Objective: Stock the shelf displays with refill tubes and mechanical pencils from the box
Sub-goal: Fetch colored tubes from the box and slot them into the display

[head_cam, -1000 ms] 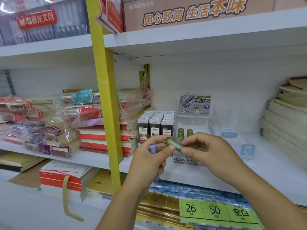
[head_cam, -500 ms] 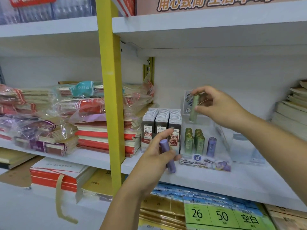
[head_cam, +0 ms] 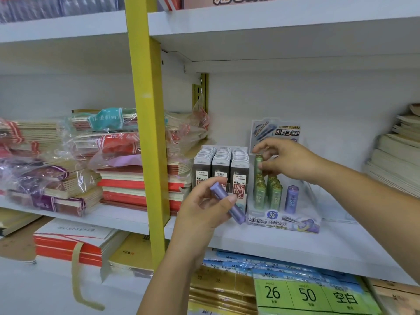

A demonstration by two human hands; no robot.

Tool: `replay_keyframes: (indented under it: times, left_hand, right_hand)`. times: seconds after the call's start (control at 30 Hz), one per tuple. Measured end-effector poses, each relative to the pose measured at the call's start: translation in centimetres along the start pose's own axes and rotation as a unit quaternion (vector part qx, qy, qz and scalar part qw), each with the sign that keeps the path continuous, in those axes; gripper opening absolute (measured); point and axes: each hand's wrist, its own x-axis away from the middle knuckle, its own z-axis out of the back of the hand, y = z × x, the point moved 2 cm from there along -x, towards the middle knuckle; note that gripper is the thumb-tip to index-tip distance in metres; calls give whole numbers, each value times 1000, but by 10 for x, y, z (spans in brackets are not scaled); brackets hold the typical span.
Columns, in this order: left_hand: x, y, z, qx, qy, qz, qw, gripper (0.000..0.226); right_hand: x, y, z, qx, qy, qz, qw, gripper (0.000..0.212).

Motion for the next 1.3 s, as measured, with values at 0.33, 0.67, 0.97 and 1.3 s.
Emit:
replay_keyframes:
  times: [0.33, 0.67, 0.97, 1.3]
  left_hand:
    - [0, 1, 0, -25, 0, -13, 1000, 32]
    - [3, 2, 0, -37, 22, 6, 999, 26]
    - [7, 6, -4, 20, 31, 23, 999, 26]
    - [19, -1, -37, 9, -1, -20, 1000, 31]
  right_hand:
    - [-2, 6, 0, -1, 18, 19, 1000, 23]
    - [-1, 12, -6, 27, -46, -32, 998, 11]
    - [70, -27, -3, -29, 180, 113, 977, 19]
    - [122, -12, -27, -261, 146, 16, 954, 4]
